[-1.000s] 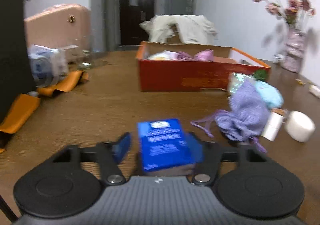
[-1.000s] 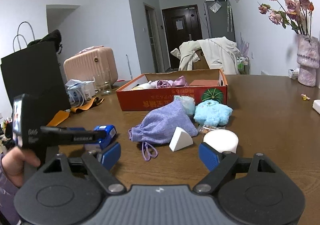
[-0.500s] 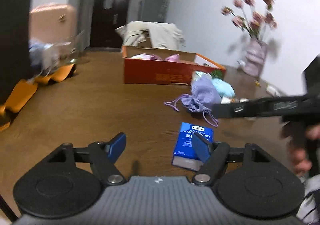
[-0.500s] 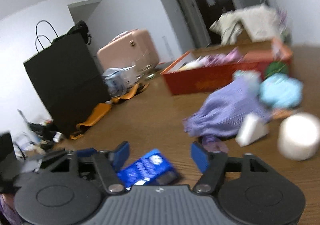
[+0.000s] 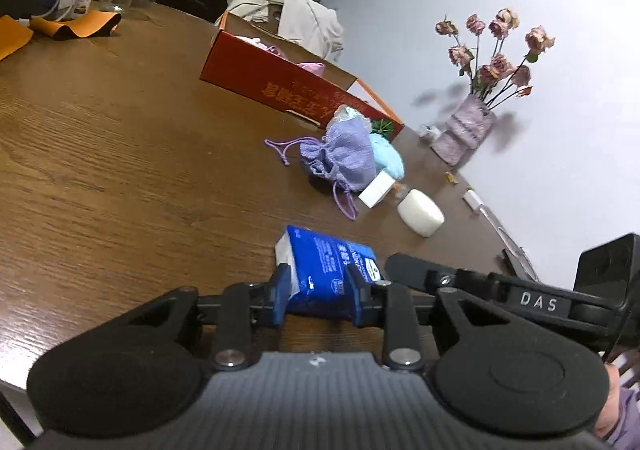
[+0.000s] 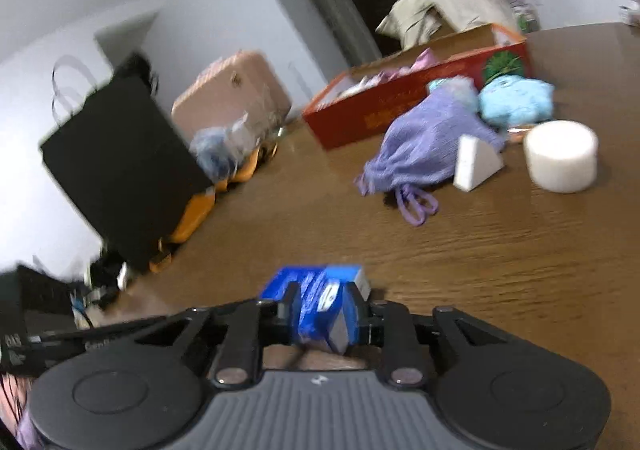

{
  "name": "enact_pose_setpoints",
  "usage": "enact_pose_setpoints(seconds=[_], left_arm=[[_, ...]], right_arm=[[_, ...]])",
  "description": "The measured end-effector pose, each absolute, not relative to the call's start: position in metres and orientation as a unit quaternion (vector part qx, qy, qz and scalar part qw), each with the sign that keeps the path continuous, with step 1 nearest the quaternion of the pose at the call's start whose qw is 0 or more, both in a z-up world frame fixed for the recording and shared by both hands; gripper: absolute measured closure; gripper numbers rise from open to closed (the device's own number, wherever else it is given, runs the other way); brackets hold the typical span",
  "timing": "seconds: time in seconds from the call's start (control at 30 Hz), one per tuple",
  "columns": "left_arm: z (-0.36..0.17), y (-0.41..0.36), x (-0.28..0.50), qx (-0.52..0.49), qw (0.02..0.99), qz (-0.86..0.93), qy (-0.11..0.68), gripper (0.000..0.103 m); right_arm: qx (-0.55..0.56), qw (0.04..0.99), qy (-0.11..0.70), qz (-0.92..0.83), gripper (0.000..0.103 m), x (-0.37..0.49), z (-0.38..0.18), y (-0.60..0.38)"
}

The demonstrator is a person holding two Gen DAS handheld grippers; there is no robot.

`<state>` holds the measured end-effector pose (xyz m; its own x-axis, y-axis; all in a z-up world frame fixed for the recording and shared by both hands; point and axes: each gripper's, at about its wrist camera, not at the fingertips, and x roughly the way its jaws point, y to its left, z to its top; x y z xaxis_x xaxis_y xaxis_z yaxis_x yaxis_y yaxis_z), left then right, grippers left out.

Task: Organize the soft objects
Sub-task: 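Carry the tissue pack into the box and open the right tool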

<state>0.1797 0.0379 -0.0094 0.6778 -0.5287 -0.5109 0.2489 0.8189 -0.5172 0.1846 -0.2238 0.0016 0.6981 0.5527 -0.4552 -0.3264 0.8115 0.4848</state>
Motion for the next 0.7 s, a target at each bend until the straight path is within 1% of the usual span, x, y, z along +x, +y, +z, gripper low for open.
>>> enact_pose_setpoints(seconds=[0.1,0.3,0.37,0.43,0.5,0.57,0.7], left_arm=[[-0.011,0.037,0.186,-0.200,0.894,-0.203,0.347,0.071],[-0.014,0.033,0.200,-0.215,0.887,-0.203,0.356,0.071],[-0.014,0.031,0.202,-0.216,0.884,-0.202,0.361,0.072],[-0.008,0.028,0.206,-0.212,0.887,-0.199,0.359,0.076],[0.006,0.026,0.217,-0.213,0.890,-0.210,0.343,0.076],[0.030,0.023,0.241,-0.208,0.897,-0.230,0.315,0.076],[0.084,0.011,0.336,-0.224,0.894,-0.263,0.284,0.076]], right_arm=[[0.196,0.904,0.301,0.230,0.074,0.189,-0.002,-0.226],[0.203,0.896,0.320,0.231,0.074,0.205,-0.013,-0.217],[0.203,0.895,0.321,0.233,0.080,0.208,-0.014,-0.216],[0.188,0.901,0.317,0.228,0.085,0.210,-0.008,-0.214],[0.185,0.908,0.301,0.226,0.085,0.215,0.006,-0.217],[0.183,0.917,0.270,0.228,0.085,0.230,0.030,-0.224],[0.160,0.935,0.215,0.234,0.085,0.300,0.090,-0.241]])
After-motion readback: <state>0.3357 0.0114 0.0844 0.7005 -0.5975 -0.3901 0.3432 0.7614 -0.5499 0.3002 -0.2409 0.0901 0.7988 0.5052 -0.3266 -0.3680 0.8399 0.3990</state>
